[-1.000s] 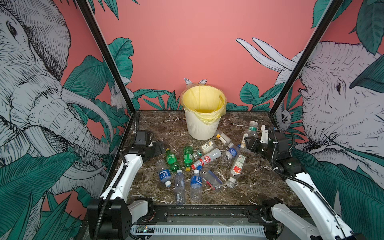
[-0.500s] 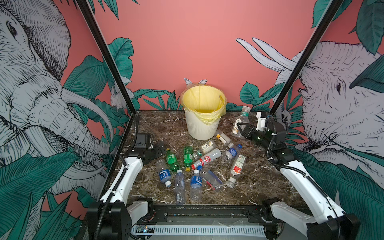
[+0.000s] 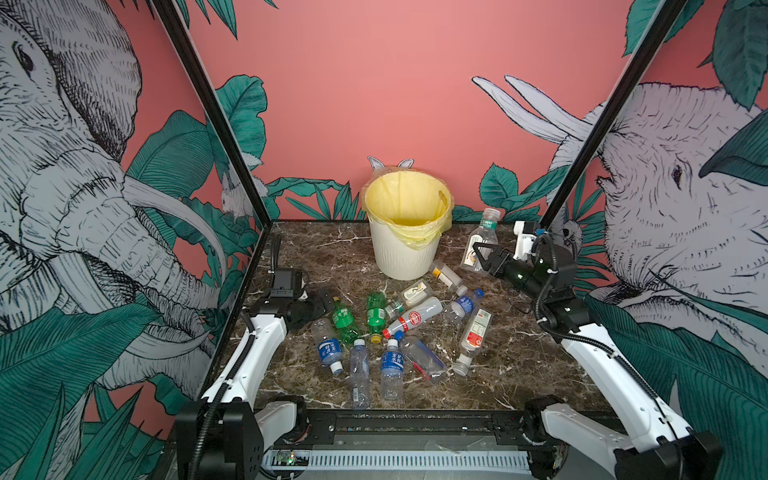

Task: Throw the plastic bottles in the bin
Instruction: 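Carry the bottle over the yellow-lined bin and release it with the right gripper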

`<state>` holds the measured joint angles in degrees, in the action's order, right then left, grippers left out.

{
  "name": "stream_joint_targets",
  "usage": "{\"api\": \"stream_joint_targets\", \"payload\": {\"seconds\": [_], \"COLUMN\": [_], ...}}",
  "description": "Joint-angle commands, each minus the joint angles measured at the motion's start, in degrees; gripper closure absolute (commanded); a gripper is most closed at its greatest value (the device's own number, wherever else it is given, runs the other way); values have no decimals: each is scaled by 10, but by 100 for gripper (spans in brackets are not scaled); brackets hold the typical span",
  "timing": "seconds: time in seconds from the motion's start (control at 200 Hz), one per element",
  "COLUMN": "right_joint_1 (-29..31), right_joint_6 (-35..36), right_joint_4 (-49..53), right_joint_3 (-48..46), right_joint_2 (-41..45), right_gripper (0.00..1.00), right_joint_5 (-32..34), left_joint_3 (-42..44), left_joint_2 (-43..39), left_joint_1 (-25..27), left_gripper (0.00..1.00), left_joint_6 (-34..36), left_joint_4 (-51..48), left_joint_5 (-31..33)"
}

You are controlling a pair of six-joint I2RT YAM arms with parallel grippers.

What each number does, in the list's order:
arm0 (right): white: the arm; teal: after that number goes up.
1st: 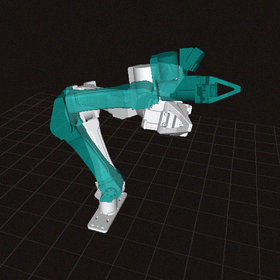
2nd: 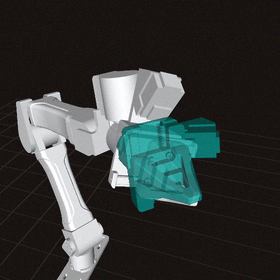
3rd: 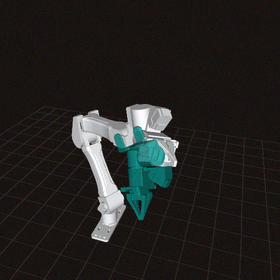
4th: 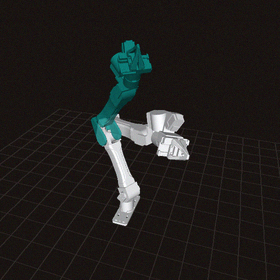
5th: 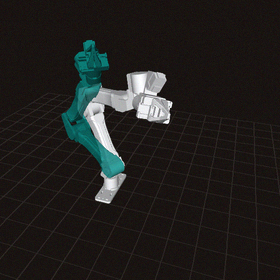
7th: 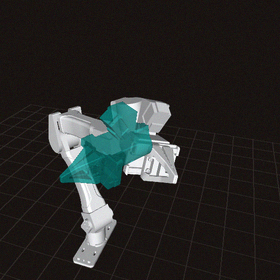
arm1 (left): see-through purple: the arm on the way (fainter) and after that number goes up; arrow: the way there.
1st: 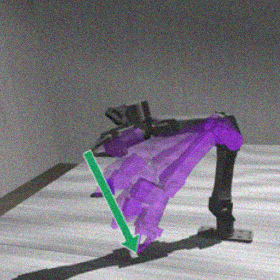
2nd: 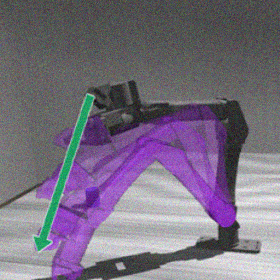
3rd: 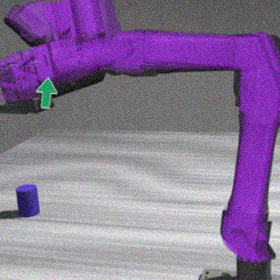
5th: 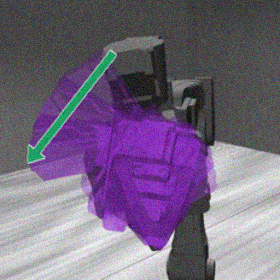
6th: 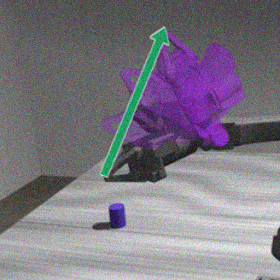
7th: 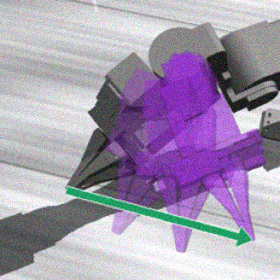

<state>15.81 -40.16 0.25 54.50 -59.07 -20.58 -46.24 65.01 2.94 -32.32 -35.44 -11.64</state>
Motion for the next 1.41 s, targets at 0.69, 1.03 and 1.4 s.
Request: {"api": "stream_joint_targets", "payload": {"seconds": [0.69, 1.03, 1.4], "right_joint_1": [126, 124, 102], "right_joint_6": [107, 126, 128], "right_joint_4": [281, 160, 143], "right_joint_3": [749, 466, 246], "right_joint_2": [-474, -283, -128], "right_gripper": [1, 1, 1], "right_joint_5": [66, 103, 138], "left_joint_3": [-12, -13, -14], "left_joint_2": [3, 0, -22], "left_joint_1": [-3, -3, -3], "left_gripper": [1, 1, 1], "left_joint_6": [9, 8, -3], "left_joint_4": [5, -7, -40], "left_joint_5": [-25, -34, -37]}}
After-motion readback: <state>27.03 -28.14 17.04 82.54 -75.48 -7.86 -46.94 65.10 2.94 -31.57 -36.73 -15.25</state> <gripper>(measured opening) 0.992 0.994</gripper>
